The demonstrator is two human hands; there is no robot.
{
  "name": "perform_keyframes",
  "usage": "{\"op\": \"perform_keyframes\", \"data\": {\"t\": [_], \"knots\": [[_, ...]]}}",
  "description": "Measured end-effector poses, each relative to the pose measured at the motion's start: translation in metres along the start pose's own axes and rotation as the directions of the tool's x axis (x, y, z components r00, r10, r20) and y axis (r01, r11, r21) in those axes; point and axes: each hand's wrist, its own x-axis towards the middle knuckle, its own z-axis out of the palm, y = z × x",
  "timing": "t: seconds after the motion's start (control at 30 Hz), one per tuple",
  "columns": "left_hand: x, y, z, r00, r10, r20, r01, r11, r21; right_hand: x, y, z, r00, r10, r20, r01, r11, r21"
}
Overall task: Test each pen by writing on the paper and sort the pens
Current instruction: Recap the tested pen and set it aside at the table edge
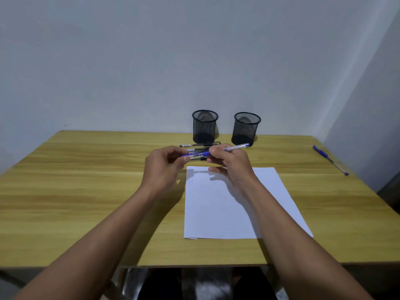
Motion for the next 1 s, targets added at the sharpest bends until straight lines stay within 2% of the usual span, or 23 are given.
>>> {"op": "perform_keyframes", "data": {"t": [0.17, 0.37, 0.67, 0.77, 0.87, 1.0], "knots": [[0.002, 0.017, 0.005, 0.993, 0.014, 0.114, 0.003, 0.989, -0.148, -0.006, -0.011, -0.007, 1.0, -0.006, 0.023, 0.006, 1.0, 0.03], [0.0, 0.034, 0.014, 0.987, -0.041, 0.157, 0.085, 0.955, -0.284, -0.011, -0.02, -0.013, 0.997, 0.008, 0.073, -0.015, 0.995, 0.095], [0.003, 0.042, 0.021, 0.99, -0.031, 0.141, 0.067, 0.964, -0.256, -0.011, -0.024, -0.014, 0.997, -0.027, 0.075, 0.016, 0.989, 0.144], [0.005, 0.046, 0.021, 0.987, 0.002, 0.158, 0.032, 0.977, -0.211, -0.013, -0.031, -0.021, 0.994, -0.006, 0.11, -0.004, 0.996, 0.09], [0.012, 0.048, 0.02, 0.987, -0.002, 0.158, 0.034, 0.98, -0.197, -0.012, -0.041, -0.038, 0.998, -0.021, 0.052, 0.019, 0.999, 0.028], [0.015, 0.055, 0.03, 0.984, 0.02, 0.176, 0.006, 0.99, -0.142, -0.014, -0.055, -0.064, 0.99, -0.132, 0.053, 0.142, 0.942, -0.304]]}}
